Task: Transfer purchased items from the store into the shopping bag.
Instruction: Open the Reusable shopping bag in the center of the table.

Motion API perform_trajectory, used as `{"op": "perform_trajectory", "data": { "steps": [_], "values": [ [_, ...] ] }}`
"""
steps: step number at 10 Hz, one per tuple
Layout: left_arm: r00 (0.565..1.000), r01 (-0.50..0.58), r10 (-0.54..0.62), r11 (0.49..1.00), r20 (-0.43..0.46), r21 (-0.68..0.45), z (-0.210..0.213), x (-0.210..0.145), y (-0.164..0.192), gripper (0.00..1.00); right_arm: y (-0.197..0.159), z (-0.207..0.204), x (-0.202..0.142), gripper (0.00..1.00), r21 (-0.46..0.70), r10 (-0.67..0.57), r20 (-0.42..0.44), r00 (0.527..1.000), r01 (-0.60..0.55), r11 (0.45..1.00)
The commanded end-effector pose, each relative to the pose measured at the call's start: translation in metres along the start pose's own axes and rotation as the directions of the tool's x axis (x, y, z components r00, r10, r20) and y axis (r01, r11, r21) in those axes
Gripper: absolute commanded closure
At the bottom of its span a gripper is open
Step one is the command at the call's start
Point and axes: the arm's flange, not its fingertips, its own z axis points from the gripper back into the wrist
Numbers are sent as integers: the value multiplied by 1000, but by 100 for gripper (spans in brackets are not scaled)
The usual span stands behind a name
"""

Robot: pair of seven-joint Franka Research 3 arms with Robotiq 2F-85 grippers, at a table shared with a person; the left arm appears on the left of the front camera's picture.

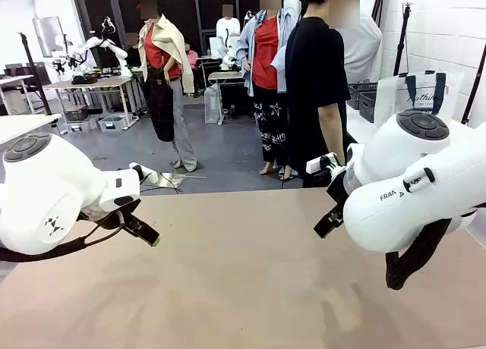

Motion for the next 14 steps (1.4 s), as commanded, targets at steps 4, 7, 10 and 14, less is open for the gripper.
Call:
{"op": "perform_trajectory", "data": {
  "steps": [4,7,10,14],
  "values": [
    [1000,0,0,1000,0,0,0,0,0,0,0,0,0,0,0,0,0,1000,0,1000],
    [1000,0,0,1000,0,0,0,0,0,0,0,0,0,0,0,0,0,1000,0,1000],
    [1000,0,0,1000,0,0,0,0,0,0,0,0,0,0,0,0,0,1000,0,1000],
    [1000,0,0,1000,0,0,0,0,0,0,0,0,0,0,0,0,0,1000,0,1000]
  ]
}}
